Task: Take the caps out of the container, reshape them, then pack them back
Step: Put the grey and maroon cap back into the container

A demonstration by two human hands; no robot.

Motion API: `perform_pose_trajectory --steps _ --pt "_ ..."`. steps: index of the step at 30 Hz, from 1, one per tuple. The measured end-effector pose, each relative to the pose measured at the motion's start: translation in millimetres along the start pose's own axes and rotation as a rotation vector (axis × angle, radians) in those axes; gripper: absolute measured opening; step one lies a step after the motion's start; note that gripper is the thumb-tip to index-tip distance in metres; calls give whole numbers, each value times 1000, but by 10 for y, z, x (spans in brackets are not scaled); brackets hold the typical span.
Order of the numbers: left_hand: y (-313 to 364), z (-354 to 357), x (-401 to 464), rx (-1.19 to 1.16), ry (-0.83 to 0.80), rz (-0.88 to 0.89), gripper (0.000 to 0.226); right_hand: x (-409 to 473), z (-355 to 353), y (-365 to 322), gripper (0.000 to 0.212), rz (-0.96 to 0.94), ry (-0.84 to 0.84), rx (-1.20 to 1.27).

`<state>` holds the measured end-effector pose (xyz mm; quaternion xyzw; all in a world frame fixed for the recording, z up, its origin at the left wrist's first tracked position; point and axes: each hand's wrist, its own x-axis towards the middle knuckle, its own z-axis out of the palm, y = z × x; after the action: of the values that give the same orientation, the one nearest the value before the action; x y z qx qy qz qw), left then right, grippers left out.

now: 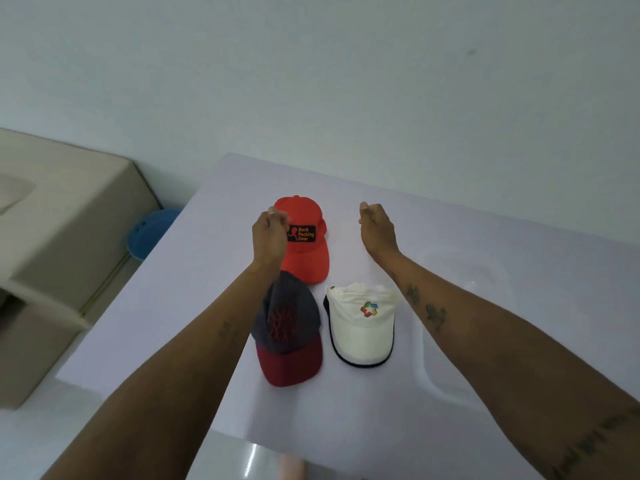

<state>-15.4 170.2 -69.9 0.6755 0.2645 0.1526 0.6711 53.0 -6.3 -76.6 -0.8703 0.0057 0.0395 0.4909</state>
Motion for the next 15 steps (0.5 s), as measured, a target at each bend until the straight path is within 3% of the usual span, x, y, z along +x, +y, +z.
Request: perform_pose_trajectory --steps 5,15 --pt "-80 15 -616 -61 -56 -54 38 -524 -144 128 33 -17 -7 52" --pt "-856 -249 -1637 -67 53 -324 37 -1354 190 406 17 -45 -32 150"
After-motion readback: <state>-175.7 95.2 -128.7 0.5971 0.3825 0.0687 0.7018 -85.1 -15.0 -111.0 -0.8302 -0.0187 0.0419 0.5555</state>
